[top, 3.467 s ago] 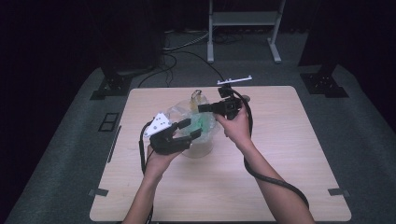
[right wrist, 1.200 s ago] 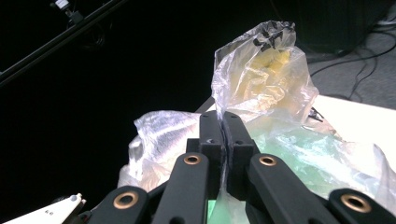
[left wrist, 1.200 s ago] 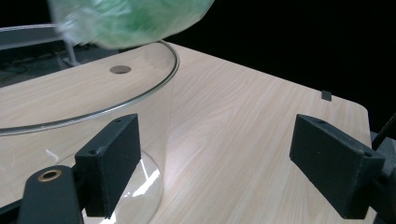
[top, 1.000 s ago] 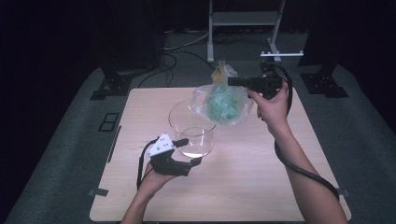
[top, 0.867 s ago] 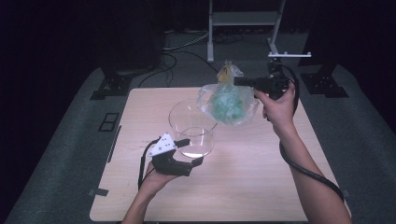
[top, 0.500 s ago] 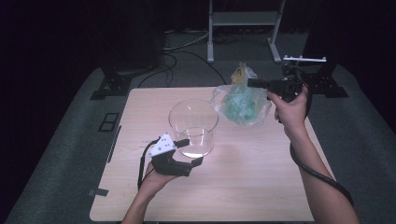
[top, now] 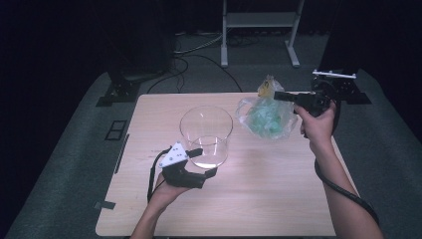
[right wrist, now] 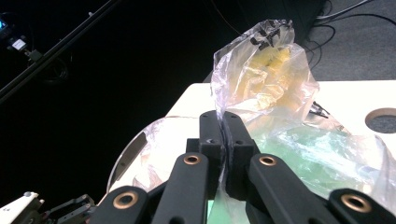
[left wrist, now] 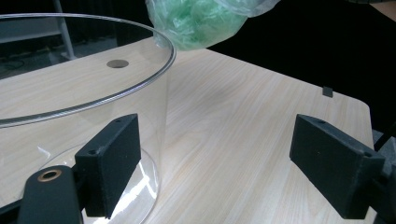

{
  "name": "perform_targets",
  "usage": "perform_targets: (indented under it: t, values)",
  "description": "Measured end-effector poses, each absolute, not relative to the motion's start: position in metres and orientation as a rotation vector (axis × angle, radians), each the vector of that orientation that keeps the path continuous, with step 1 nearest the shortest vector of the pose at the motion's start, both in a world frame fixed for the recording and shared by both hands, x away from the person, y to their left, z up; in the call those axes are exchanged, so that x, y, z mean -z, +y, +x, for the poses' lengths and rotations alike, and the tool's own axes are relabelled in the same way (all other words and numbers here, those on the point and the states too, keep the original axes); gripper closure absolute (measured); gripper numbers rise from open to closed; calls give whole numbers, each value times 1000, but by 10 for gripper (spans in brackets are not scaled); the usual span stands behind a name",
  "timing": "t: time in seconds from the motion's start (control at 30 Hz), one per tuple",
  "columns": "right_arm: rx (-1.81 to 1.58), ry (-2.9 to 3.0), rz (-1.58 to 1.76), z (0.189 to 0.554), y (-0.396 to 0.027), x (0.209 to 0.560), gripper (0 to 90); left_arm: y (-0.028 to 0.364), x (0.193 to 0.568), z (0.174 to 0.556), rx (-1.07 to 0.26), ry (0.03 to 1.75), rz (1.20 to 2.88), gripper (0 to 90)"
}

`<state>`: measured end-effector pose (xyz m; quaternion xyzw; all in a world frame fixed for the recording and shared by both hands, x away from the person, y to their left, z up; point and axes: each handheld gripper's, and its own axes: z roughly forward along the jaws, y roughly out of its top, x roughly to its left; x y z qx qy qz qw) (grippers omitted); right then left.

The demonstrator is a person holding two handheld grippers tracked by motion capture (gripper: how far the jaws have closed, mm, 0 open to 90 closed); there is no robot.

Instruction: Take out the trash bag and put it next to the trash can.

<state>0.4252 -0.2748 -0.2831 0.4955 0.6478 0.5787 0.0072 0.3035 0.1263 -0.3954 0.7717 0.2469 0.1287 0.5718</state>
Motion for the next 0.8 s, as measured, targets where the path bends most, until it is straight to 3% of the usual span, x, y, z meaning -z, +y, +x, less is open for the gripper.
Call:
perform_targets:
  t: [0.8]
  values:
    - [-1759, 2028, 1650, 431, -280, 322, 886, 127, 394, 302, -315, 579, 1810, 154]
